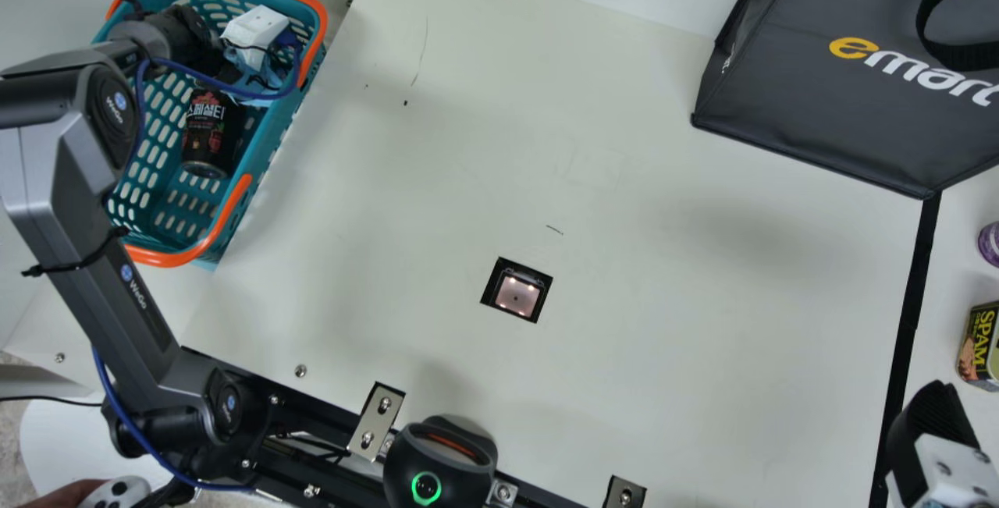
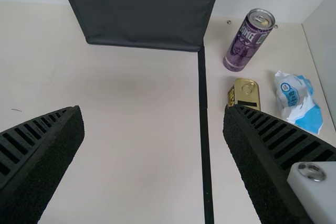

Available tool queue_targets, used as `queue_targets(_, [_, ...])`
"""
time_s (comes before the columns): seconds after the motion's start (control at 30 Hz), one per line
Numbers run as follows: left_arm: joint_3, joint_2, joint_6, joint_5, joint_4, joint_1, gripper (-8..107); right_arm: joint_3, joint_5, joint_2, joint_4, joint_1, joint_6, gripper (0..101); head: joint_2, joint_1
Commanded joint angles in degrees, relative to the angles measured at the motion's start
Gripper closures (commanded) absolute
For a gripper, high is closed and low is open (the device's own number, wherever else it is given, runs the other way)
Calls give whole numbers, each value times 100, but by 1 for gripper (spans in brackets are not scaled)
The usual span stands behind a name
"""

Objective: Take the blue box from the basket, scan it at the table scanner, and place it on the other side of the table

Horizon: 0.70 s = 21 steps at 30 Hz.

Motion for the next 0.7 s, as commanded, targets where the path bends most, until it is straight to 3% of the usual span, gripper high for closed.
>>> queue_targets(0.0, [15, 5, -285, -112, 119, -12, 36, 0, 0, 0, 0, 0, 0, 6, 23, -166])
queue_targets(0.37, [92, -7, -1046, -426, 475, -63, 107, 0, 0, 0, 0, 0, 0, 6, 23, -166])
queue_targets(0.67, [343, -435, -1369, -580, 354, 82, 107, 0, 0, 0, 0, 0, 0, 6, 23, -166])
